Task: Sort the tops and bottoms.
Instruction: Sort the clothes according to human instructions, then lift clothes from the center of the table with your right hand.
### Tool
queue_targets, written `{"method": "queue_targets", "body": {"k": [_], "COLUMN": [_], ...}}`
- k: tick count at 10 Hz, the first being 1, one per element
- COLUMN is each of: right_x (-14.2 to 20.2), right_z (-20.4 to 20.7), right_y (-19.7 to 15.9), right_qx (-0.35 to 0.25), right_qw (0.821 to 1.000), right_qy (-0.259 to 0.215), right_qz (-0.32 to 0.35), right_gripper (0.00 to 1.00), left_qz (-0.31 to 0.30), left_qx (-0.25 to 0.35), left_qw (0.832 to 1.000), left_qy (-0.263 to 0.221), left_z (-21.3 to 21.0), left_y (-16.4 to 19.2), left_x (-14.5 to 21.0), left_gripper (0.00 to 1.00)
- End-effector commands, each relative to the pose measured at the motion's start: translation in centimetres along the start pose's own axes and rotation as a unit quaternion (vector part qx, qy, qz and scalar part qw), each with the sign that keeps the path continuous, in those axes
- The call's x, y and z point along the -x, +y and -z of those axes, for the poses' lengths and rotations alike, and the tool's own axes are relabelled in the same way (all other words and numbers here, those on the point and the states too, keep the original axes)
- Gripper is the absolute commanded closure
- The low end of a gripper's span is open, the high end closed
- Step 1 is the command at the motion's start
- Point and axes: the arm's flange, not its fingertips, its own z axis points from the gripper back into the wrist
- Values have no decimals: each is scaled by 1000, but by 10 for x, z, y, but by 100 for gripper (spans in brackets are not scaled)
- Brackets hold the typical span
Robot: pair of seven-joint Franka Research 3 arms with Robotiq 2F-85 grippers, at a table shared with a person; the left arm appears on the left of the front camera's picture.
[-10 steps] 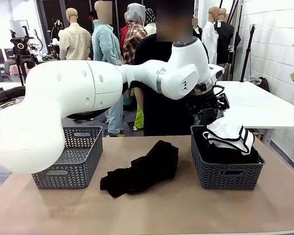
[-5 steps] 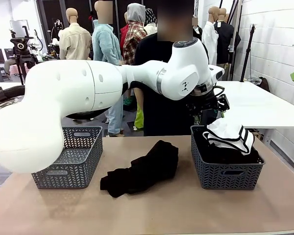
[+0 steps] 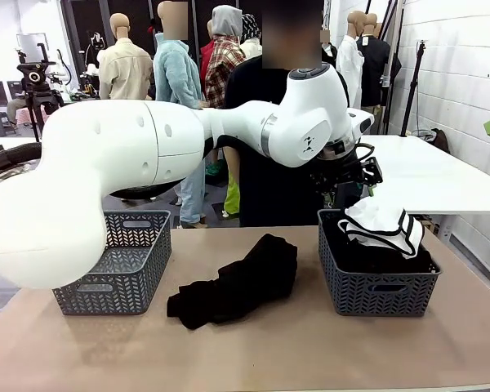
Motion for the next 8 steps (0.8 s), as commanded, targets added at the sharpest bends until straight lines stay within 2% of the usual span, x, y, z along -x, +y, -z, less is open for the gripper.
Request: {"method": "queue_targets", "body": {"k": [1,8], "right_x": [1,1], "right_z": [2,2], "right_y": [0,0], "right_qx": [4,4], "right_qw": [1000,1000], "right_qy": [6,6], "right_qz": [-2,-2], "right_gripper": [0,0], "left_qz": [3,3], "left_qx": [1,1], "left_qw": [1000,1000], "left_qy": [-3,-3], "left_z": [-2,-2], "left_y": [0,0], "left_x": [-2,-2], "left_gripper": [0,0]}}
